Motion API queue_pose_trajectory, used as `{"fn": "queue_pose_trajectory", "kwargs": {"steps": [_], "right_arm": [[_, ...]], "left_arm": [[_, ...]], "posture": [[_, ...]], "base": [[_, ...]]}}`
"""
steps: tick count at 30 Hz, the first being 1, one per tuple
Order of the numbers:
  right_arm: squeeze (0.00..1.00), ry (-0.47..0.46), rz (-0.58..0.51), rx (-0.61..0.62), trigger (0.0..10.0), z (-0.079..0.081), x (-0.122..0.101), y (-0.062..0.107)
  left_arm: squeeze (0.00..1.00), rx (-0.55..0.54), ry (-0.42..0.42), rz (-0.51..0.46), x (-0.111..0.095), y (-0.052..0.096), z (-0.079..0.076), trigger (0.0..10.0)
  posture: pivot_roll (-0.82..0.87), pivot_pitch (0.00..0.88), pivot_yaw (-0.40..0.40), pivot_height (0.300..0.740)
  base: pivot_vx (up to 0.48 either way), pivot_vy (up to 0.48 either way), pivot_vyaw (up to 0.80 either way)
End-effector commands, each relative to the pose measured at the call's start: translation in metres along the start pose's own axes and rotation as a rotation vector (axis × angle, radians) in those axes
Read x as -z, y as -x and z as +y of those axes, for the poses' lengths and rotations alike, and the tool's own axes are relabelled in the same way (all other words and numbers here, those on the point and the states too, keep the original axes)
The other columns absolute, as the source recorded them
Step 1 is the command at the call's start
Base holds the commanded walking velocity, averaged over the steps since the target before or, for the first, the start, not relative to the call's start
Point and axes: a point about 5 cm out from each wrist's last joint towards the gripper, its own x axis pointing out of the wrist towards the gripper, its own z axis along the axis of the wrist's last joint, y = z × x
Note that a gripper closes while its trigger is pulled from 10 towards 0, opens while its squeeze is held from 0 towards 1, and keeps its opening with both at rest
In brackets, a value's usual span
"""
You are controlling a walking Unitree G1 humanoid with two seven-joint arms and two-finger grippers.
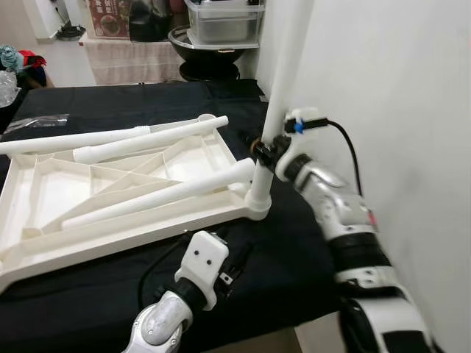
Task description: Building children table
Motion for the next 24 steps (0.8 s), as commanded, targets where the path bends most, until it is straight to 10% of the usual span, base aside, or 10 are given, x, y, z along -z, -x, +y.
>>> {"fn": "queue_pose_trajectory", "kwargs": {"steps": [1,7,12,13,24], "right_arm": [[0.00,-0.032,0.042,-0.261,10.0,0.021,0.007,0.001],[0.00,-0.069,0.035,-0.589,10.0,0.042,-0.009,0.018],[0.00,-0.011,0.028,-0.583,10.0,0.045,-0.012,0.003],[0.00,0.013,0.035,-0.553,0.0,0.043,-0.011,-0.005],[0.00,0.064,0.072,-0.431,0.0,0.037,0.000,-0.018]], "left_arm": [[0.00,0.004,0.014,0.007,0.002,0.000,-0.002,10.0],[0.00,0.000,0.011,0.008,0.002,0.001,-0.001,10.0],[0.00,0.002,0.009,0.011,0.002,0.001,-0.001,10.0],[0.00,0.003,0.007,0.010,0.002,0.001,-0.001,10.0],[0.00,-0.004,0.002,0.012,0.002,0.001,0.001,10.0]], "posture": [[0.03,0.050,-0.085,0.740],[0.03,0.055,-0.085,0.740],[0.03,0.054,-0.081,0.740],[0.03,0.056,-0.081,0.740],[0.04,0.054,-0.084,0.740]], "base": [[0.000,0.000,0.00],[0.000,0.000,0.00],[0.000,0.000,0.00],[0.000,0.000,0.00],[0.000,0.000,0.00]]}}
